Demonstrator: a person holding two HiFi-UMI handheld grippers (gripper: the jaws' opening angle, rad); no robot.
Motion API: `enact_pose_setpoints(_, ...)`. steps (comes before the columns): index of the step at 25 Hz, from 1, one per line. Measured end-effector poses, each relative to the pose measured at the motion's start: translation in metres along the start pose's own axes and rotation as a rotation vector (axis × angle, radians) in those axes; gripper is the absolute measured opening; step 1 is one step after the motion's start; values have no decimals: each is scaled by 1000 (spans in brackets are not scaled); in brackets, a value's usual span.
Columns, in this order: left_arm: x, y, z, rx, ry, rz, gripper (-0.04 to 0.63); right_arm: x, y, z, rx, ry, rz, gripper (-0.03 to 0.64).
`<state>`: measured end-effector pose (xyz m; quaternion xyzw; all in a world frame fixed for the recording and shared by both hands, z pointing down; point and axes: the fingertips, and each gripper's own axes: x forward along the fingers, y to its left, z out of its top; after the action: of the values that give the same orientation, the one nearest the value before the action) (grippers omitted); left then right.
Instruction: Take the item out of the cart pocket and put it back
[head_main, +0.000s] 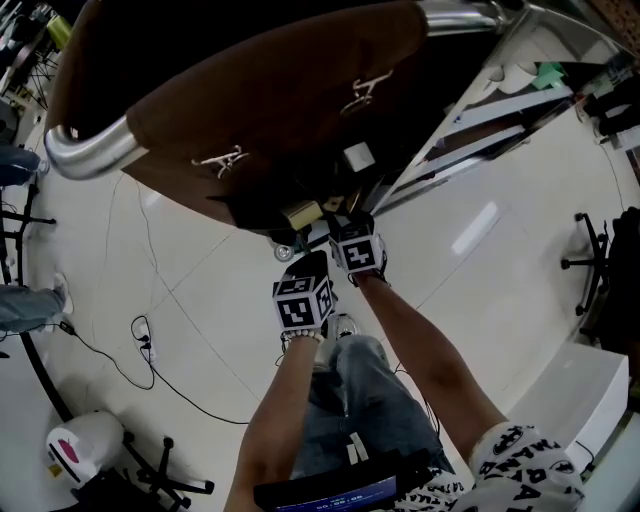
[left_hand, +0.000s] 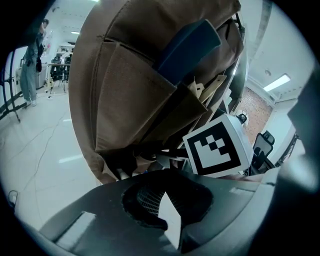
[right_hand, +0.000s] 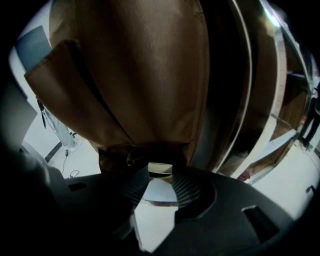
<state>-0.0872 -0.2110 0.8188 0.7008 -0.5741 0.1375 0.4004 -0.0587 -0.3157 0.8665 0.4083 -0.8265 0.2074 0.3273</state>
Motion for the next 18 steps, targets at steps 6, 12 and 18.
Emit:
enact_pose_setpoints(6,-33,-27,10,1,6,-12,0,-54,4,17,-10,-36,-28,163)
enact_pose_setpoints(12,-98,-73,27,7,4,-35,0,-145,14,36,-2,-48,-44,163)
enact_pose_setpoints(18,-188,-128,50,26,-53,-84,0,-261,25,58,15,-95,-39,161)
